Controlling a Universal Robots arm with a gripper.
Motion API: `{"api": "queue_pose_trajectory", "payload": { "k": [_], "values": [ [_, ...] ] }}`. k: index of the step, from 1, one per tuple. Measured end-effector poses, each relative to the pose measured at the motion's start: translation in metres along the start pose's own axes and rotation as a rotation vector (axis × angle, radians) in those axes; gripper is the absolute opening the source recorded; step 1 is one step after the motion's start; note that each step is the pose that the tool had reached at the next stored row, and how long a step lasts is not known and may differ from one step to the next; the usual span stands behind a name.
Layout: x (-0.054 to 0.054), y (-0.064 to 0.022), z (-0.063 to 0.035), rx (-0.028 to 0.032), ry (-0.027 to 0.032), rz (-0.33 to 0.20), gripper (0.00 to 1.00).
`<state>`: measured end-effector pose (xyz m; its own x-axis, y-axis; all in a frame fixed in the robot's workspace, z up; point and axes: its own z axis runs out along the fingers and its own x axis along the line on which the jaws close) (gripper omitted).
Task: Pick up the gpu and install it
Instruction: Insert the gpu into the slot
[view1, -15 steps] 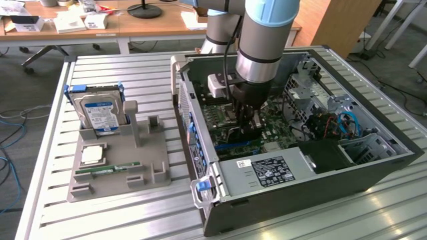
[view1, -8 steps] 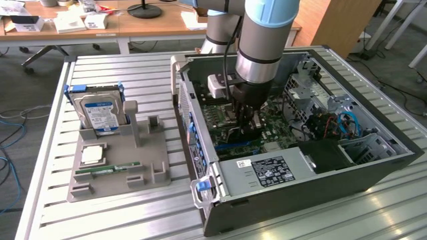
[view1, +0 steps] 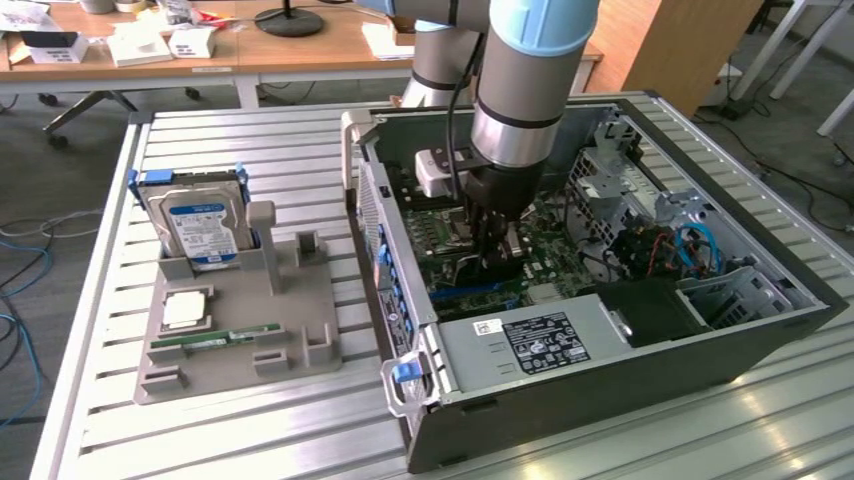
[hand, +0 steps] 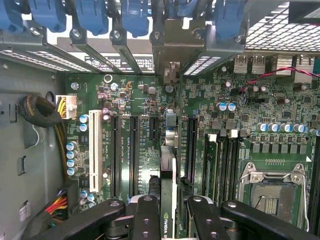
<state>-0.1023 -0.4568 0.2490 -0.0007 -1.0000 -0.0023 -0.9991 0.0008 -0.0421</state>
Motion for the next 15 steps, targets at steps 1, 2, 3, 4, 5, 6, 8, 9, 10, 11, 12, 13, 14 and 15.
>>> {"api": "queue_pose_trajectory", "payload": {
  "k": [1, 2, 3, 4, 5, 6, 8, 9, 10, 11, 12, 13, 14, 15],
  "values": [
    [0.0, 0.0, 0.0002, 0.0001, 0.0, 0.0, 0.26],
    [0.0, 0.0, 0.0002, 0.0, -0.0001, 0.0, 0.26],
    [0.0, 0.0, 0.0002, 0.0, 0.0001, 0.0, 0.26],
    [0.0, 0.0, 0.0002, 0.0, 0.0001, 0.0, 0.26],
    [0.0, 0.0, 0.0002, 0.0, 0.0001, 0.0, 0.26],
    [0.0, 0.0, 0.0002, 0.0, 0.0001, 0.0, 0.26],
    [0.0, 0.0, 0.0002, 0.0, 0.0001, 0.0, 0.26],
    [0.0, 0.0, 0.0002, 0.0, 0.0001, 0.0, 0.26],
    [0.0, 0.0, 0.0002, 0.0, 0.0001, 0.0, 0.26],
    [0.0, 0.0, 0.0002, 0.0, 0.0, 0.0, 0.26],
    [0.0, 0.0, 0.0002, 0.0001, 0.0, 0.0, 0.26],
    [0.0, 0.0, 0.0002, 0.0002, -0.0001, 0.0, 0.26],
    [0.0, 0.0, 0.0, 0.0002, -0.0001, 0.0, 0.26],
    [0.0001, 0.0, -0.0004, 0.0001, 0.0002, 0.0, 0.26]
  ]
}}
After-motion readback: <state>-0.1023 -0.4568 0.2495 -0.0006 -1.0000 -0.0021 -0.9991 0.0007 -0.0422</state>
